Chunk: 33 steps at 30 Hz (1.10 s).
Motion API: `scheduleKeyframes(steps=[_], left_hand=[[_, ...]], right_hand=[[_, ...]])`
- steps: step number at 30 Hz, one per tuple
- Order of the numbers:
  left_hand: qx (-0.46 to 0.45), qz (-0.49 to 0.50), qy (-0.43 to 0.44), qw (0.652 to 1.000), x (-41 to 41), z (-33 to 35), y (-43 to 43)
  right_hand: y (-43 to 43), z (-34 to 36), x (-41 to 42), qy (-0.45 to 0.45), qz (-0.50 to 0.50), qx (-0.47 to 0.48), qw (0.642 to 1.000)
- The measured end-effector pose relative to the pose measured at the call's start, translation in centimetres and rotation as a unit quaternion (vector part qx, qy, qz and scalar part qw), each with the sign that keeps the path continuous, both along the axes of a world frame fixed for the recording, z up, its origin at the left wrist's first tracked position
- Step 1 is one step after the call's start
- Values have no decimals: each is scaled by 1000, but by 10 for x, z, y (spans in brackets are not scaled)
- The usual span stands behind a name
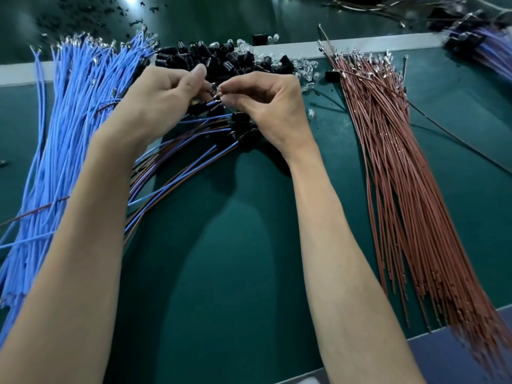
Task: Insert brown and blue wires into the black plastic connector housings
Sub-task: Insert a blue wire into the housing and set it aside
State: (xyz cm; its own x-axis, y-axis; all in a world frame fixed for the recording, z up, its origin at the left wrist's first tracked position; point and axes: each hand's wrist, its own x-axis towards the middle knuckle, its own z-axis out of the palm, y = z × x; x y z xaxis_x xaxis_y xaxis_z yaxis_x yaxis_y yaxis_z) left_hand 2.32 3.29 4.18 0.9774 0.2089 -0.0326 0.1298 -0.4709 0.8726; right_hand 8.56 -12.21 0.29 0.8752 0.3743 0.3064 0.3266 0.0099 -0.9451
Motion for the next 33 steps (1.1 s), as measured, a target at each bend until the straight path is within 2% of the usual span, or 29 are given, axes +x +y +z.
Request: scheduleKeyframes(steps=[6,12,15,24,29,31,33], left_hand=[[117,-55,-12,992,-4,-2,10],[126,-51,-86,987,-5,-2,6],[99,-42,-113,988,-6,1,4],[108,-17,-139,984,-6,16,-2],[160,-3,-170,972,-9,28,-11],[173,17,-162,971,-10,31,-13],[141,30,-133,981,-9,32,-11]], right_hand=[[-10,-1,8,-5,-63,47,997],[-14,-1,10,9,-79,75,994],[-14,-1,9,14,-75,77,994],[-16,2,10,64,-54,146,986],[-19,5,10,89,-38,194,976],[-20,5,10,88,-29,202,975],[-19,5,10,88,-24,207,974]])
